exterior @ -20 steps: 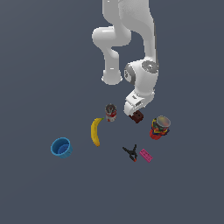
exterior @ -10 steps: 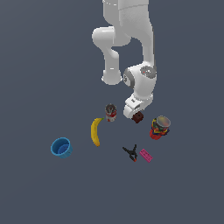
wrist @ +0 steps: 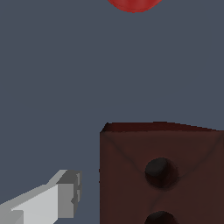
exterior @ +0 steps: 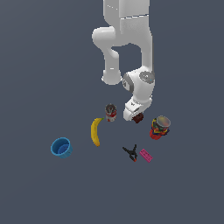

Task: Pick up a designated object from a clutter of objects.

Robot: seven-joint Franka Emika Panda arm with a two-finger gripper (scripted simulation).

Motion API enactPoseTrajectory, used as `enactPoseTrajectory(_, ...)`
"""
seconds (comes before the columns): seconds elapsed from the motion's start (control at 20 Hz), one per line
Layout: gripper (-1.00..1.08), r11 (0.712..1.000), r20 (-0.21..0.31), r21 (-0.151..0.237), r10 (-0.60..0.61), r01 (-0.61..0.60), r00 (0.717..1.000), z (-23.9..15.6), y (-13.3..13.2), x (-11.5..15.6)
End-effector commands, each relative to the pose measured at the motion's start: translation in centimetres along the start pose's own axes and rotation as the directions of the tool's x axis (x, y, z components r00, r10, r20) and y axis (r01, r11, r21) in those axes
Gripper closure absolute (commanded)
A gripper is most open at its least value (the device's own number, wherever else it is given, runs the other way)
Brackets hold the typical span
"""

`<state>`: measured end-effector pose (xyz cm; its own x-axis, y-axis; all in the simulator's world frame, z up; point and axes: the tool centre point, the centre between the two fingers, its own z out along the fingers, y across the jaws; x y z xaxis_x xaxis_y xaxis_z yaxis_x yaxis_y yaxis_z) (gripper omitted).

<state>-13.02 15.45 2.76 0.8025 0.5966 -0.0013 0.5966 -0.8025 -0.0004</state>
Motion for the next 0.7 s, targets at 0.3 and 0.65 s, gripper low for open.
enactPoseTrajectory(0.3, 1.08, 1.0, -0.001, 0.0, 0.0, 0.0, 1.0, 0.08, 0.02, 0.05)
enactPoseTrajectory(0.65, 1.08, 1.0, -0.001, 0.0, 0.0, 0.0, 1.0, -0.14, 0.2, 0.0)
